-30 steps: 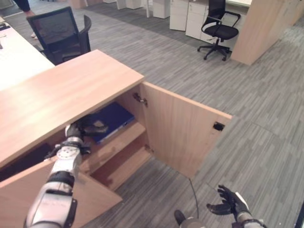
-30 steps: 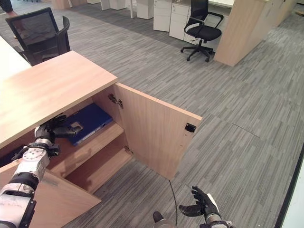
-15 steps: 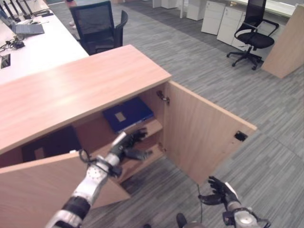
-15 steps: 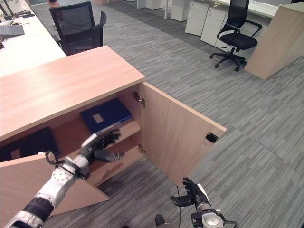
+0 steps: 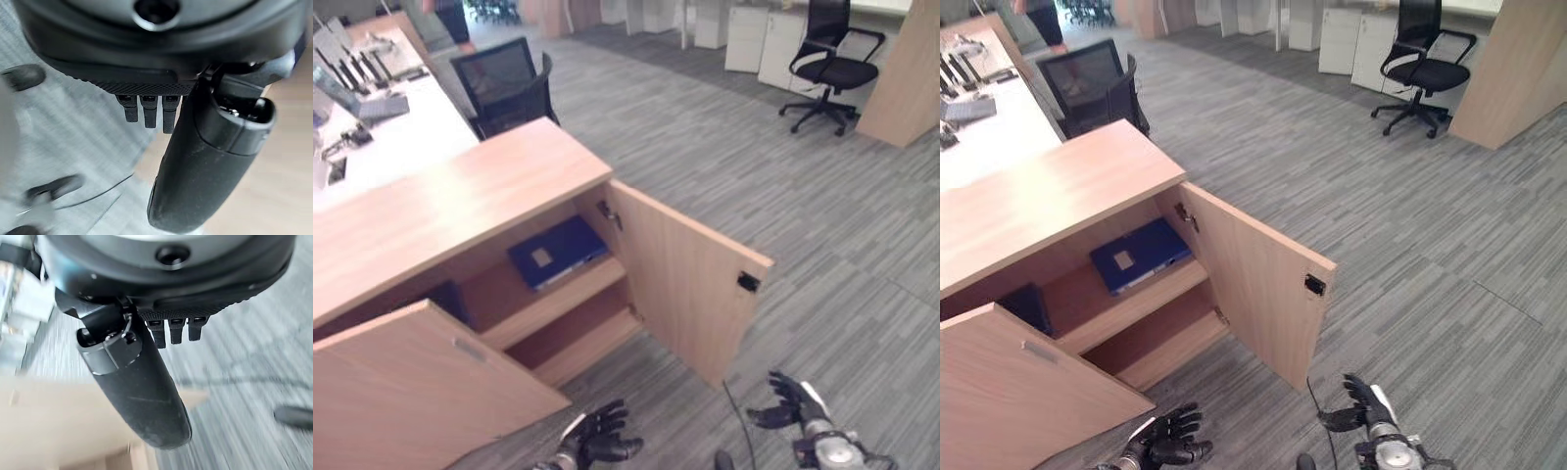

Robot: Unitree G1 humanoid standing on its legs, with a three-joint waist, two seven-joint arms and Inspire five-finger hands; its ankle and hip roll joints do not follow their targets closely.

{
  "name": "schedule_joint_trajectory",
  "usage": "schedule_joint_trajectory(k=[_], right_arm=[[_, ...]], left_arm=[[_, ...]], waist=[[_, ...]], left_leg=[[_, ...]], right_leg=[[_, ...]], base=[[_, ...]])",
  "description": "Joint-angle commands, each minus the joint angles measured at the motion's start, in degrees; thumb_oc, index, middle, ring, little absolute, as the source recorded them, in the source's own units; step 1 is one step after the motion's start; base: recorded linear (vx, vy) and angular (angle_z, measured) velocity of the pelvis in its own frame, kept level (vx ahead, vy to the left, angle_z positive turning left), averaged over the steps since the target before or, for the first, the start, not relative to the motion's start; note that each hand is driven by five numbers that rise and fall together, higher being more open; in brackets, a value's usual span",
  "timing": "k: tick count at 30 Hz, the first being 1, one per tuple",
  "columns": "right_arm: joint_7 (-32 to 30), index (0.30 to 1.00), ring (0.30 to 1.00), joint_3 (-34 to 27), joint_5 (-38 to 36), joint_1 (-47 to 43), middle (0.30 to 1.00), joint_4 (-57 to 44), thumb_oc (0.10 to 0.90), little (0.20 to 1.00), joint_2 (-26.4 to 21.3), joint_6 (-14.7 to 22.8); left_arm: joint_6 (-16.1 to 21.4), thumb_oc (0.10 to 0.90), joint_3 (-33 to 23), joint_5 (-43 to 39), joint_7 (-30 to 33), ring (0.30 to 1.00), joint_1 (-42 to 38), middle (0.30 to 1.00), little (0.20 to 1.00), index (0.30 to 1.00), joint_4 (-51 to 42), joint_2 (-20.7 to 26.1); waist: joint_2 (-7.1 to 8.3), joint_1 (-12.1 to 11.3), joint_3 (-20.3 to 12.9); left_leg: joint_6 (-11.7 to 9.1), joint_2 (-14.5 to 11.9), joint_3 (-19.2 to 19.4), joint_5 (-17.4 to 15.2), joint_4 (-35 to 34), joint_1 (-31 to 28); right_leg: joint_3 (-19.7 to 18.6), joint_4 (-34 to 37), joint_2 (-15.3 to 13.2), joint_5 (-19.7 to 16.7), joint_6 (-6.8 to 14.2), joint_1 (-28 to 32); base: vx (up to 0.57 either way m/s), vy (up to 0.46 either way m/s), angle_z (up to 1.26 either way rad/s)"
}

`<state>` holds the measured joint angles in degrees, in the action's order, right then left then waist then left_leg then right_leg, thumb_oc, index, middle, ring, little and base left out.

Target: Put the empty folder in the office cabinet

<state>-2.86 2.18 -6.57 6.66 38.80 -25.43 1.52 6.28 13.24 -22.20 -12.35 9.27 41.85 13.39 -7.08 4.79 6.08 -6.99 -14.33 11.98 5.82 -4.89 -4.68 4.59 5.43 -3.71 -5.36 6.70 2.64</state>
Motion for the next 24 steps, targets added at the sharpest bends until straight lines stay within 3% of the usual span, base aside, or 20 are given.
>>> schedule_joint_trajectory(k=[1,4,5,9,24], right_arm=[[-1.91,0.9,0.9,-2.46,-3.31,-4.09,0.9,-1.85,0.8,0.9,0.37,3.73],[-2.58,0.9,0.9,-3.92,-4.08,-4.72,0.9,-0.97,0.8,0.9,-1.4,3.72],[-3.73,0.9,0.9,-5.73,-4.68,-5.0,0.9,-0.23,0.8,0.9,-2.43,3.5],[-4.87,0.9,0.9,-7.81,-6.13,-8.22,0.9,2.45,0.8,0.9,-4.58,3.94],[-5.42,0.9,0.9,-3.67,-10.03,-24.65,0.9,9.01,0.8,0.9,-10.0,4.04]], left_arm=[[2.88,0.8,-2.07,-0.02,1.75,0.9,-5.81,0.9,0.9,0.9,1.87,4.63],[2.85,0.8,-2.51,1.18,1.97,0.9,-5.78,0.9,0.9,0.9,3.84,4.38],[2.48,0.8,-2.67,2.12,2.59,0.9,-5.76,0.9,0.9,0.9,5.47,3.68],[2.88,0.8,-2.22,4.09,2.66,0.9,-4.85,0.9,0.9,0.9,8.51,3.39],[1.91,0.8,-1.21,7.9,3.29,0.9,-2.0,0.9,0.9,0.9,14.55,4.69]], waist=[[4.83,-0.42,0.96],[5.28,-0.3,1.65],[5.71,-1.31,1.8],[6.36,-2.04,1.2],[7.04,-5.25,-1.13]], left_leg=[[-1.76,2.28,0.3,-3.13,7.05,-0.47],[-1.87,1.85,-0.06,-2.83,9.84,0.48],[-0.73,4.41,-2.05,-4.51,9.42,2.03],[0.09,7.51,-6.33,-7.0,6.7,2.33],[1.77,8.86,-6.64,-6.75,1.0,-2.47]], right_leg=[[2.72,-1.53,-3.5,5.73,2.4,1.79],[3.35,-1.27,-3.03,6.42,1.48,2.86],[3.77,-1.24,-3.12,6.74,1.43,3.23],[3.17,-1.38,-3.12,6.44,1.66,3.08],[3.83,-1.9,-3.38,6.49,2.09,4.71]], base=[[-0.05,-0.181,0.18],[-0.02,-0.086,0.14],[0.0,-0.05,0.05],[0.03,-0.023,0.15],[0.04,0.024,-0.01]])
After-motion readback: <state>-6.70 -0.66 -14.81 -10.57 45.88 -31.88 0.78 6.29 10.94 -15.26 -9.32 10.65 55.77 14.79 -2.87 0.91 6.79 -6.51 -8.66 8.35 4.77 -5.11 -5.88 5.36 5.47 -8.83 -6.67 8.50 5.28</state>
